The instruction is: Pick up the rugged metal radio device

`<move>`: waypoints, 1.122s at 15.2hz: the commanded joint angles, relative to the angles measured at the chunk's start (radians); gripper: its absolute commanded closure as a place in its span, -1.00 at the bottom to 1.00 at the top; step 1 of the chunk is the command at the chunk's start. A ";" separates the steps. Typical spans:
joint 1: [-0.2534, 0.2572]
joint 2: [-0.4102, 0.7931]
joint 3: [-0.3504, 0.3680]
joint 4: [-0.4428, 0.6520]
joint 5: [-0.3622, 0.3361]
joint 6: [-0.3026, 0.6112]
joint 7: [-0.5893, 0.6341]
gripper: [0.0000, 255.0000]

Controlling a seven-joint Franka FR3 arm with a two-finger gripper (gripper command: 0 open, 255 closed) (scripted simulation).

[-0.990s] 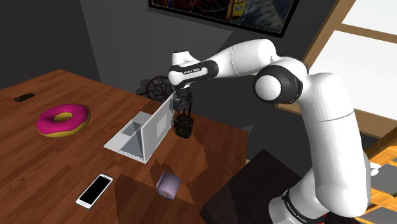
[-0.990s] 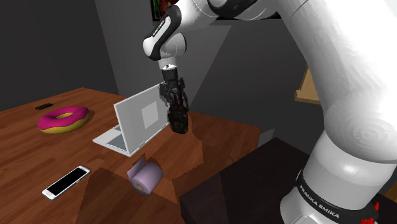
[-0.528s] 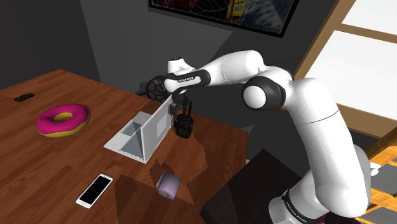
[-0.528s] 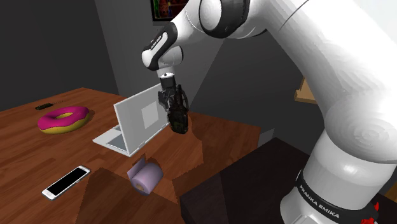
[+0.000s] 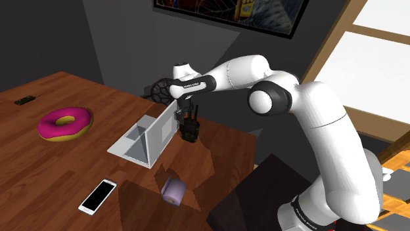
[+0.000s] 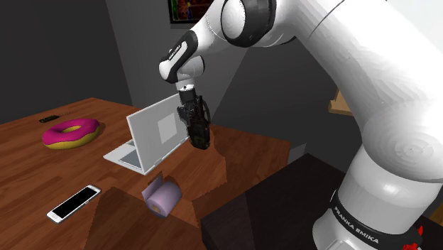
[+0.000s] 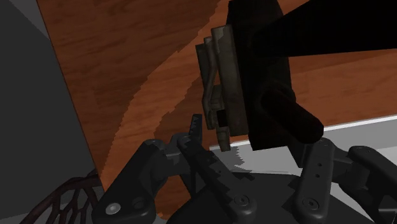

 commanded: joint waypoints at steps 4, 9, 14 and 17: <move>0.000 0.001 0.000 -0.002 0.000 0.001 0.000 1.00; 0.001 -0.024 0.000 -0.004 0.000 -0.022 -0.001 1.00; 0.001 -0.062 0.000 -0.001 0.000 -0.063 -0.003 1.00; 0.001 -0.083 0.000 0.004 0.000 -0.089 -0.004 1.00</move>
